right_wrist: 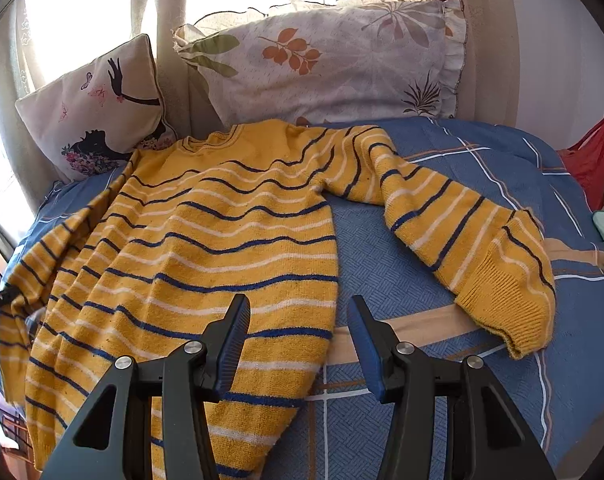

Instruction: Fold small clothes

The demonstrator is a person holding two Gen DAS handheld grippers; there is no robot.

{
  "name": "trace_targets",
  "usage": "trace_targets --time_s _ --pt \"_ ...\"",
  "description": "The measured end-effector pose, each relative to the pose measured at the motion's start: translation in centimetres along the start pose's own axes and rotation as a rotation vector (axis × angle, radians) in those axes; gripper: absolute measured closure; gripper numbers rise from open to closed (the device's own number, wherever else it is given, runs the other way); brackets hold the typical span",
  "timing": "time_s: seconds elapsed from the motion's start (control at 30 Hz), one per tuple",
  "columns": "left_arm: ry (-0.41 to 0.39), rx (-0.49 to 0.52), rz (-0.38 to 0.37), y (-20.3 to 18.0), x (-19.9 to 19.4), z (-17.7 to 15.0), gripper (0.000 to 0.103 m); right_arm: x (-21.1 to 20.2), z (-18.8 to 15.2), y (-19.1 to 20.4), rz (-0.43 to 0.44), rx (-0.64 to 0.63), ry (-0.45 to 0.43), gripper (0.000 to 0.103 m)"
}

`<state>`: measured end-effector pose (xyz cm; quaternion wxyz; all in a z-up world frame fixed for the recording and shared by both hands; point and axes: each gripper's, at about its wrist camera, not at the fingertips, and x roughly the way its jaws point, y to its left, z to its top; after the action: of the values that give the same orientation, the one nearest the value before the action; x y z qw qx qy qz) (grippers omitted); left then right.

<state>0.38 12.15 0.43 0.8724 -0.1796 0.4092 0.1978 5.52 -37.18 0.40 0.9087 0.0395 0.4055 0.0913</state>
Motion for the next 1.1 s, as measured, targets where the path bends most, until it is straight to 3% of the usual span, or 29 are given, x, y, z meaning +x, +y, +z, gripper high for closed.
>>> trace_targets --time_s 0.07,0.13,0.2,0.33,0.47,0.7,0.77,0.9,0.97,1.0,1.03,1.07,1.1 --pt "-0.037 -0.12 0.075 3.9 -0.4 1.7 0.095 0.2 -0.1 -0.4 0.004 0.023 0.005 0.048" --pt "-0.063 -0.16 0.093 5.9 -1.5 2.0 0.095 0.4 -0.3 -0.8 0.009 0.046 0.016 0.048" --pt "-0.074 -0.147 0.029 5.9 -2.9 1.0 0.092 0.4 -0.5 -1.2 0.022 0.063 0.031 0.048" --pt "-0.006 -0.036 -0.134 3.0 -3.9 -2.2 0.072 0.5 -1.4 -1.6 0.066 0.078 0.078 0.048" --pt "0.107 0.06 -0.269 -1.4 -2.9 -6.5 0.071 0.1 -2.6 -2.1 0.111 0.107 0.109 0.047" --pt "0.258 0.094 -0.349 -4.5 -1.0 -11.2 0.07 -1.6 -5.3 -2.9 0.227 0.153 0.126 0.045" --pt "0.238 0.116 -0.347 -5.1 -1.7 -12.2 0.066 -2.2 -6.1 -3.0 0.284 0.16 0.128 0.045" --pt "0.213 0.109 -0.384 -5.7 -2.7 -13.6 0.043 -3.4 -8.1 -2.6 0.392 0.157 0.124 0.045" --pt "0.192 0.108 -0.4 -6.2 -3.0 -14.2 0.04 -4.0 -9.1 -1.8 0.435 0.144 0.118 0.045" --pt "0.179 0.117 -0.398 -6.5 -3.2 -14.4 0.04 -4.3 -9.6 -1.3 0.448 0.132 0.112 0.045" --pt "0.177 0.122 -0.404 -6.8 -3.3 -14.7 0.047 -4.6 -10.1 -0.8 0.459 0.119 0.108 0.045" --pt "0.187 0.118 -0.42 -6.9 -3.3 -14.9 0.062 -4.9 -10.5 -0.2 0.464 0.104 0.103 0.045" --pt "0.214 0.112 -0.433 -7.0 -3.1 -15.0 0.095 -5.2 -10.7 0.5 0.454 0.087 0.096 0.045"
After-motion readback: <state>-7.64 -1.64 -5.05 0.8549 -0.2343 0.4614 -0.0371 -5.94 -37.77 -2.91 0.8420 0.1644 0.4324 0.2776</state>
